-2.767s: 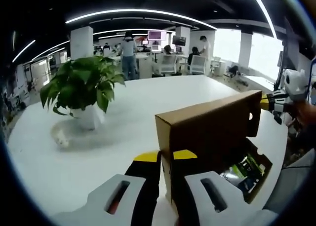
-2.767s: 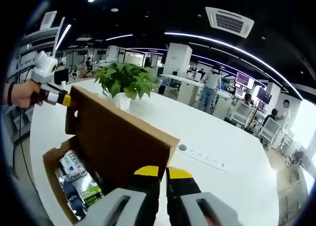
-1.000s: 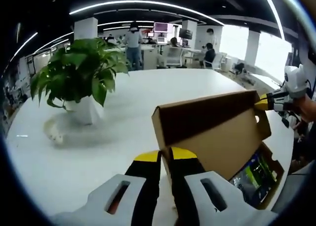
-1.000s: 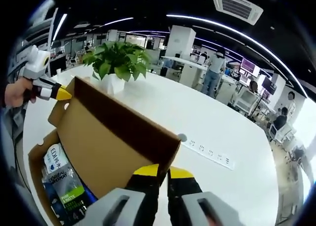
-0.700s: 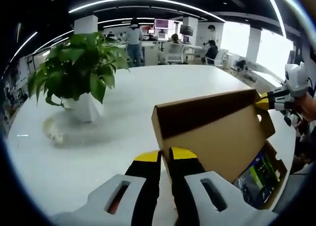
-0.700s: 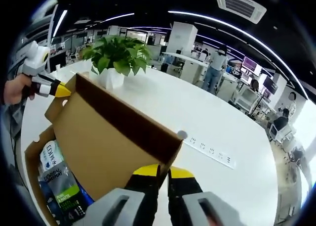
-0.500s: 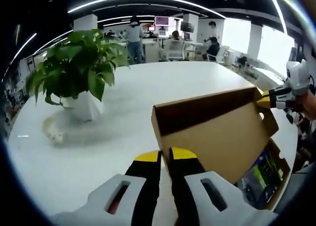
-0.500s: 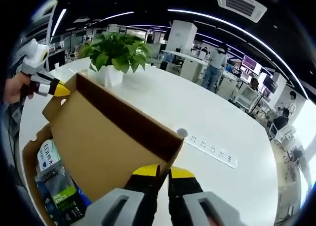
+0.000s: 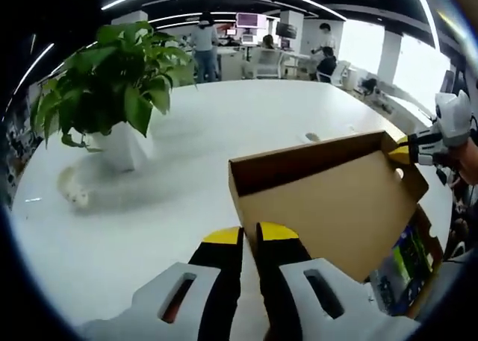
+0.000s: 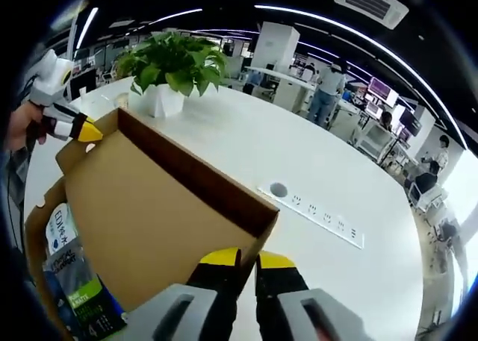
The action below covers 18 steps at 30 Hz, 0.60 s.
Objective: Operate the shoe box by opening the lid, removing the specified soft item, and placing it in the target area until the item is outside and the box remains undamaged.
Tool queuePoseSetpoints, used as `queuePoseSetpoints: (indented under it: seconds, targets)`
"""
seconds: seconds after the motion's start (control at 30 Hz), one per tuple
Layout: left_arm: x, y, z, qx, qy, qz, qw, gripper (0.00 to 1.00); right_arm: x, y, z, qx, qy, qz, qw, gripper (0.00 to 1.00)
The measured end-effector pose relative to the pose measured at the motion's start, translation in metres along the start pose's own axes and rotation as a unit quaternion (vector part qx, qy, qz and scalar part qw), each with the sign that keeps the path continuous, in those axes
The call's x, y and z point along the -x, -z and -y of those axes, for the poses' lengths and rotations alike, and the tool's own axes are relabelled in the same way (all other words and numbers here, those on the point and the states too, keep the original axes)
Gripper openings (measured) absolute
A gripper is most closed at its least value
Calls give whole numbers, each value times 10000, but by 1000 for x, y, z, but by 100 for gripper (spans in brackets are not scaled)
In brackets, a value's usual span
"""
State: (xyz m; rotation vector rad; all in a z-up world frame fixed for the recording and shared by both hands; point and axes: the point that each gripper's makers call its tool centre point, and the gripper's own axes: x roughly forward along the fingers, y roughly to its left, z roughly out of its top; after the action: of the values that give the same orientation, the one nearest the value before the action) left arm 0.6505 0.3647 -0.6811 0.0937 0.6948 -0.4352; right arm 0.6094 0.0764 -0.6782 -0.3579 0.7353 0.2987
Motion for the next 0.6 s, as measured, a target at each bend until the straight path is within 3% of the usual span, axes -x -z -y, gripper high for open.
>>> queuePoseSetpoints:
  seconds: [0.2, 0.6]
  targets:
    - [-7, 13, 4, -3, 26, -231, 9997, 7, -8, 13, -5, 82, -79, -243, 9996, 3]
    - [-15, 20, 2, 0, 7, -405, 9992, 6, -22, 25, -6, 92, -173, -508, 9985, 4]
